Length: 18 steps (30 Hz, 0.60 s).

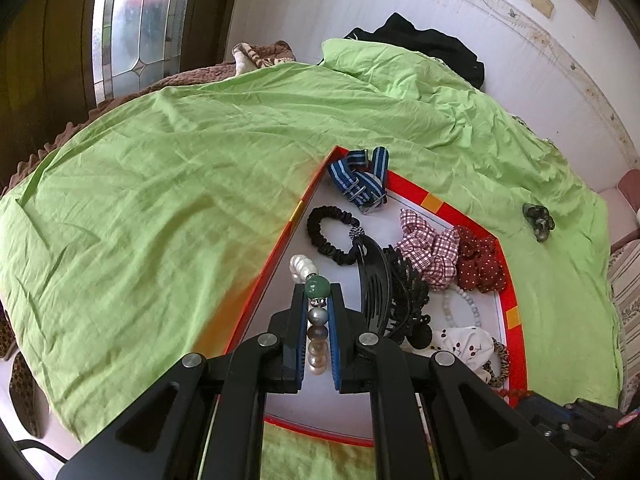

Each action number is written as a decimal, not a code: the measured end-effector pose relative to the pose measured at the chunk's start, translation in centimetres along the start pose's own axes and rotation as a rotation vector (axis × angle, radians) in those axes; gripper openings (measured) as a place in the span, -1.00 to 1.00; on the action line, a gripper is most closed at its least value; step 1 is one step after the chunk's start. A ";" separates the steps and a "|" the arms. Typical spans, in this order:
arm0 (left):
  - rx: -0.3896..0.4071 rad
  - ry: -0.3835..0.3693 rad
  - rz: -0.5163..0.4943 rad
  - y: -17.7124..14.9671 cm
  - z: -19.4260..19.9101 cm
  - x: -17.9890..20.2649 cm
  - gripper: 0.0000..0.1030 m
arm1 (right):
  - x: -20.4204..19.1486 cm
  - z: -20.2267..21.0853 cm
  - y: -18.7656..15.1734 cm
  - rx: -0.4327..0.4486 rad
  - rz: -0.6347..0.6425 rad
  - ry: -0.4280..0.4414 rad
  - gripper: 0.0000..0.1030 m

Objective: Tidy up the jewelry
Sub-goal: 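Carry pearl and red bracelets into the tray and open both tools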

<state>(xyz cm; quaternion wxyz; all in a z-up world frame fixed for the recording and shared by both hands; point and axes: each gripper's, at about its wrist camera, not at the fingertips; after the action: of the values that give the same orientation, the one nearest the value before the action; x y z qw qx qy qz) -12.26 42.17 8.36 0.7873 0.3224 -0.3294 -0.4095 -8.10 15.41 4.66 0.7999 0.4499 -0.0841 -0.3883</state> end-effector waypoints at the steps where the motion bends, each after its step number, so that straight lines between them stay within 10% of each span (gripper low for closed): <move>1: -0.001 0.001 -0.002 0.0 -0.1 0.0 -0.82 | 0.4 0.0 -0.2 -0.005 -0.006 -0.007 -0.82; 18: 0.016 0.037 -0.055 -0.3 -0.1 0.9 -0.82 | 1.1 0.0 -1.6 -0.011 0.016 -0.038 -0.77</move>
<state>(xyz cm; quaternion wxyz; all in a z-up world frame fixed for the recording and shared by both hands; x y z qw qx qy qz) -11.90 41.33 8.30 0.7790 0.3451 -0.3090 -0.4225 -8.23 14.11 3.16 0.8037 0.4372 -0.1007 -0.3909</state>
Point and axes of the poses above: each gripper's, at about its wrist camera, not at the fingertips, and z roughly against the way its jaws point, x to its right, y to its top, and after that the axes turned 12 degrees about x, right-handed
